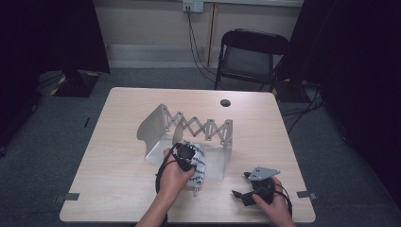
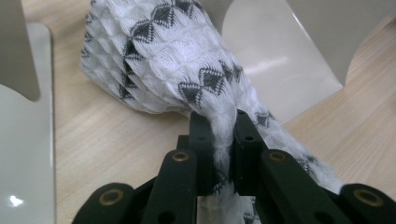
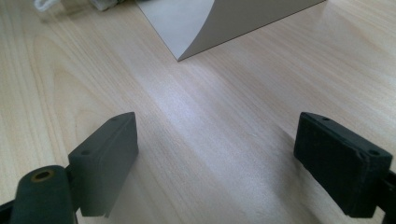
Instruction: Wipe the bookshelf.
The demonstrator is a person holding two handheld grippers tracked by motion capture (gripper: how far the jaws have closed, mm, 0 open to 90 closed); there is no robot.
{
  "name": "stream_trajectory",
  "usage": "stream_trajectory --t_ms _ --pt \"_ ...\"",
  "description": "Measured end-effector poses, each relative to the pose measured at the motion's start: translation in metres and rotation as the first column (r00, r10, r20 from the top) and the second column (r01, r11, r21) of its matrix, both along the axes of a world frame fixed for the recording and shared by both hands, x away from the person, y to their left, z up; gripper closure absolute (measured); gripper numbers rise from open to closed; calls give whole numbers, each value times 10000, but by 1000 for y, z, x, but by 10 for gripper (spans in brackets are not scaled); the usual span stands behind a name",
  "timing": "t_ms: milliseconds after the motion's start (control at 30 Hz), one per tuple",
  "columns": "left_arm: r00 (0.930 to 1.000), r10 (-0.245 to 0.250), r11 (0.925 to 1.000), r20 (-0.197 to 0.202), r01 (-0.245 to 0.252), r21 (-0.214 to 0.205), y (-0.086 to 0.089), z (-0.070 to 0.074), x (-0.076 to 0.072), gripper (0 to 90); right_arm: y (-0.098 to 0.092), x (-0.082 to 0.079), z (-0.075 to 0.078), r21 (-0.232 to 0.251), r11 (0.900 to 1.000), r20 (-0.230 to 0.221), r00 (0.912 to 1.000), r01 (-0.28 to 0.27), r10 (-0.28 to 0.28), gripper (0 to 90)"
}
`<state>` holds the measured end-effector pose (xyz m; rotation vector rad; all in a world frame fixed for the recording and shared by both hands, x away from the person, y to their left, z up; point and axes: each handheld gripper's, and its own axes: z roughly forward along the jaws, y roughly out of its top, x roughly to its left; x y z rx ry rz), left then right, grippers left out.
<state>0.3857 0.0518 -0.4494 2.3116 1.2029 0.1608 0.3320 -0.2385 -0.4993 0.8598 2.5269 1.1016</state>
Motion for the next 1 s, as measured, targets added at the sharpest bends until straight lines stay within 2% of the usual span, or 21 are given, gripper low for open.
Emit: stream_trajectory --t_ms 300,700,867,900,1000 --pt "9999 -143 9998 41 144 -147 4 -3 -12 813 0 0 0 0 10000 0 10000 0 0 133" --pt "9992 -411 9991 12 411 -69 10 0 -24 813 0 0 0 -3 10000 1 10000 5 -5 131" --pt "9980 -630 9980 33 630 3 7 4 -27 813 0 0 0 -5 10000 -9 10000 8 -8 130" --pt "9966 -823 9966 57 823 99 3 4 -30 813 0 0 0 -5 10000 -7 10000 6 -6 130" --pt "9943 -1064 9943 4 1064 11 -5 4 -33 813 0 0 0 -6 10000 -6 10000 6 -6 130"
